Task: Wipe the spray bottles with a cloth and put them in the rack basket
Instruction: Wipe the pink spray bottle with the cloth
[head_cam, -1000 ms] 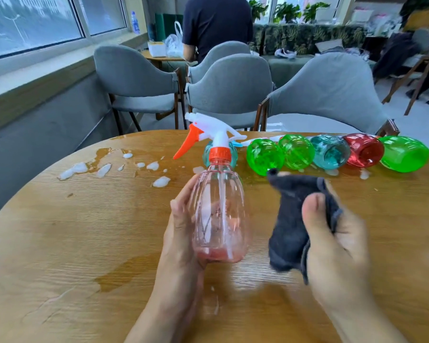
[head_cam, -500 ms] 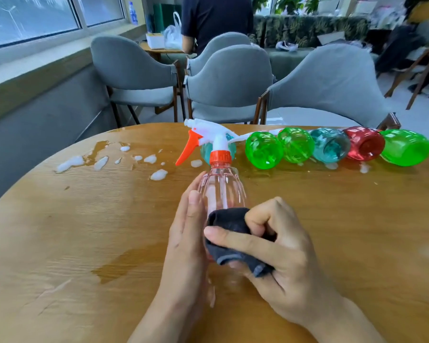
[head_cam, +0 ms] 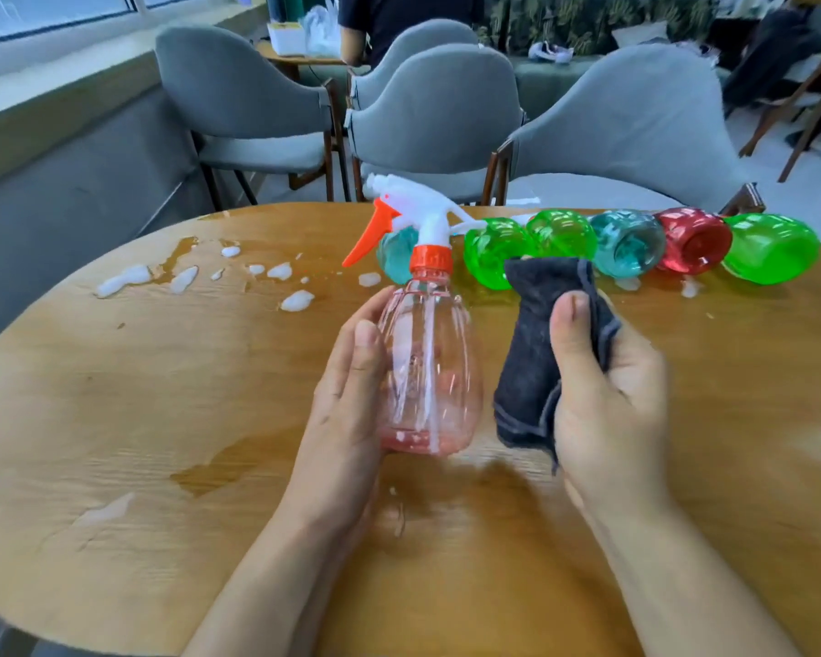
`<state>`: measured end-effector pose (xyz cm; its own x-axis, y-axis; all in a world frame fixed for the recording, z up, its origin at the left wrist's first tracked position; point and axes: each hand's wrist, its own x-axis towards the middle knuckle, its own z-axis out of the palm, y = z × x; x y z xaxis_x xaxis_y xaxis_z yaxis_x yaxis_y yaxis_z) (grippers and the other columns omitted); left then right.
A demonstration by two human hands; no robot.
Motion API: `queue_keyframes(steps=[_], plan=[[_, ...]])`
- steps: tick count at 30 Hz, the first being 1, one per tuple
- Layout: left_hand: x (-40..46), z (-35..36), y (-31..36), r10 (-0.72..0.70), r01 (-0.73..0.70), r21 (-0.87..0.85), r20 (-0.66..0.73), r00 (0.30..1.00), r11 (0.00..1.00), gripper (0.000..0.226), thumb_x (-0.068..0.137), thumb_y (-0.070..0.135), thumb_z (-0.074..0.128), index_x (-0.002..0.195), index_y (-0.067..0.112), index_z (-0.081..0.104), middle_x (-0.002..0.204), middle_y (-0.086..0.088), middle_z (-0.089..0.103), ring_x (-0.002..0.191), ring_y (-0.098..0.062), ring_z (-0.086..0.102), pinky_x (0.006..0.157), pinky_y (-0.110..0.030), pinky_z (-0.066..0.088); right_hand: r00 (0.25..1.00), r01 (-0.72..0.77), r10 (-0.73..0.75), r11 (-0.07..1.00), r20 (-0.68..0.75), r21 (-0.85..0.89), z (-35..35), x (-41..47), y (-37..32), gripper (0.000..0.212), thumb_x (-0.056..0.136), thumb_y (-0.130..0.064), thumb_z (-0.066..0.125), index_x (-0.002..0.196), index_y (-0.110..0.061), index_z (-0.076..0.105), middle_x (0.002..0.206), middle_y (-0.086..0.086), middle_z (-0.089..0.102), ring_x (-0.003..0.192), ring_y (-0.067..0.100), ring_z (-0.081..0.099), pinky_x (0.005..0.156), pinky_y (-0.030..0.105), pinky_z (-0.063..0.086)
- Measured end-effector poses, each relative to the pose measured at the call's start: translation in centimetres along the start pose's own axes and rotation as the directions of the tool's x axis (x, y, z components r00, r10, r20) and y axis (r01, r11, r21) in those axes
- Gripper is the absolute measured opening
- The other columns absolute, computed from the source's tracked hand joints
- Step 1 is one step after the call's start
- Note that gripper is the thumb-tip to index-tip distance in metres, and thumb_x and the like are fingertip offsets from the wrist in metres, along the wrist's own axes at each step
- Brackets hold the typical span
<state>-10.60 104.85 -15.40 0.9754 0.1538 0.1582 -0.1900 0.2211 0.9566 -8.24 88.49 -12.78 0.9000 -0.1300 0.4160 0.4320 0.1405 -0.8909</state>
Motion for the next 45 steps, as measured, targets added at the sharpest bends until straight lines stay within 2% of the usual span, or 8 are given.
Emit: queue_keyframes(steps=[8,15,19,23,28,34,39,45], plan=[[-0.5,0.9,-0.5,-0.018,0.018,-0.013,-0.016,1.000,1.000,0.062,0.104,0.063,0.051,0.151,0.023,0.056,0.147,-0.014,0.064,0.139,-0.042,0.058,0.114,-0.074,0.041,0.913,0.367,-0.274,0.876,0.304,-0.313,0.7,-1.5,1.0,0.034,0.098,-0.019,0.067,0.131,-0.011,0.068,0.101,0.005,0.052,0.096,0.018,0.057,0.087,0.028,0.045],[-0.1,-0.8,-0.4,-0.007,0.007,0.001,-0.090,0.996,1.000,0.067,0.096,0.064,0.057,0.145,0.019,0.058,0.139,-0.015,0.068,0.133,-0.042,0.062,0.115,-0.073,0.041,0.720,0.598,-0.320,0.736,0.616,-0.318,0.2,-1.6,1.1,0.030,0.094,-0.023,0.079,0.124,-0.019,0.076,0.096,-0.003,0.051,0.090,0.018,0.047,0.086,0.022,0.037],[-0.1,-0.8,0.2,-0.023,0.015,-0.052,-0.156,0.988,0.999,0.053,0.098,0.066,0.061,0.139,0.031,0.064,0.136,-0.001,0.073,0.130,-0.037,0.066,0.107,-0.066,0.052,0.769,0.241,-0.060,0.949,0.636,-0.202,-0.6,-1.4,1.0,0.028,0.099,-0.032,0.069,0.115,-0.013,0.081,0.094,-0.003,0.057,0.080,0.019,0.060,0.075,0.027,0.046],[0.0,-0.5,0.8,-0.005,-0.010,-0.079,-0.186,0.983,0.997,0.049,0.102,0.062,0.056,0.141,0.033,0.063,0.136,-0.002,0.072,0.126,-0.034,0.069,0.075,-0.049,0.063,0.946,-0.123,0.139,0.990,0.293,-0.070,-0.7,-0.9,0.8,0.032,0.097,-0.041,0.066,0.095,-0.011,0.077,0.085,0.007,0.070,0.075,0.021,0.063,0.068,0.036,0.050],[-0.4,0.6,0.8,0.034,-0.036,-0.014,-0.130,0.991,0.999,0.052,0.091,0.064,0.062,0.136,0.038,0.066,0.135,0.006,0.073,0.127,-0.020,0.069,0.109,-0.064,0.052,0.995,-0.080,0.088,0.984,0.042,-0.161,-0.9,0.1,1.2,0.023,0.098,-0.043,0.066,0.112,-0.031,0.080,0.092,-0.006,0.076,0.086,0.008,0.066,0.081,0.036,0.050],[-0.3,1.2,0.4,0.043,-0.044,-0.006,-0.105,0.993,0.999,0.050,0.096,0.062,0.063,0.138,0.035,0.066,0.139,0.004,0.071,0.134,-0.020,0.065,0.118,-0.061,0.044,0.931,-0.252,0.218,0.964,0.293,0.080,-0.1,-0.5,0.6,0.070,0.094,-0.067,0.055,0.138,-0.015,0.066,0.136,0.003,0.071,0.133,0.021,0.063,0.113,0.043,0.049],[-0.2,0.7,0.4,0.039,-0.040,-0.001,-0.092,0.995,0.999,0.049,0.093,0.062,0.061,0.135,0.039,0.068,0.140,0.000,0.071,0.135,-0.025,0.064,0.118,-0.063,0.043,0.940,-0.268,0.256,0.963,0.225,0.027,0.0,-0.1,0.5,0.027,0.094,-0.031,0.064,0.116,-0.021,0.078,0.108,0.005,0.077,0.102,0.012,0.072,0.090,0.027,0.059],[-0.6,0.7,0.7,0.016,-0.016,-0.014,-0.038,0.999,1.000,0.051,0.096,0.062,0.064,0.139,0.034,0.065,0.138,-0.003,0.072,0.131,-0.029,0.066,0.114,-0.068,0.045,0.962,-0.180,0.201,0.976,0.185,-0.124,0.0,-0.2,1.0,0.044,0.075,-0.045,0.084,0.117,-0.033,0.077,0.099,-0.006,0.069,0.078,0.016,0.063,0.078,0.038,0.060]])
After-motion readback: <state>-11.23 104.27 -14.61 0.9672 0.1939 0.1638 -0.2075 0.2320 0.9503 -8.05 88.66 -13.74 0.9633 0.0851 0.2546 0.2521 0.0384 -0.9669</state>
